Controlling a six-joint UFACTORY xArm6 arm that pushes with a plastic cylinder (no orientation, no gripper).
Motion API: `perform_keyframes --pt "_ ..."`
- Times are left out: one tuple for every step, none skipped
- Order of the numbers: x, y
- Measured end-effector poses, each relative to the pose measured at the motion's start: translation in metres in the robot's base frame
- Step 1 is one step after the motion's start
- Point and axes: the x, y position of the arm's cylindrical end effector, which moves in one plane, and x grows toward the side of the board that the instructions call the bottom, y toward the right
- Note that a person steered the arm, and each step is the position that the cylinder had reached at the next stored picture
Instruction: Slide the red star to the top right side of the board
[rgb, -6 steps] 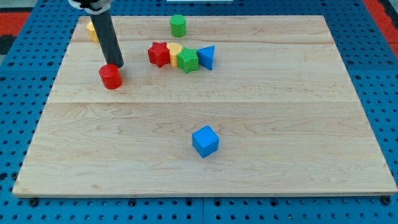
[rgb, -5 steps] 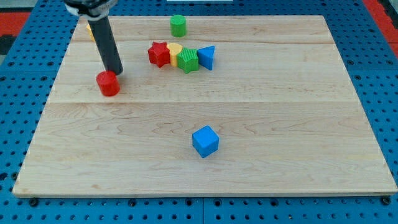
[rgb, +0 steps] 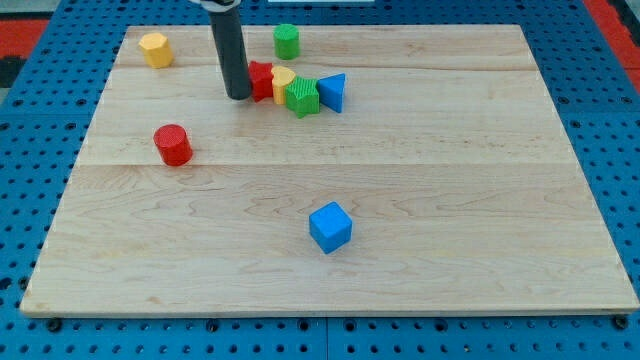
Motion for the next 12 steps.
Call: perform_keyframes --pt "-0.009 0.004" --pt "-0.008 -0.038" --pt "-0.024 -0.049" --pt "-0.026 0.018" --pt "-0.026 0.107" --pt "-0.025 0.129" --pt "-0.007 0.075" --pt "0.0 0.018" --pt "-0.024 0.007" --pt "-0.053 0.014" --pt "-0.063 0.063" --pt "-0.067 0.136"
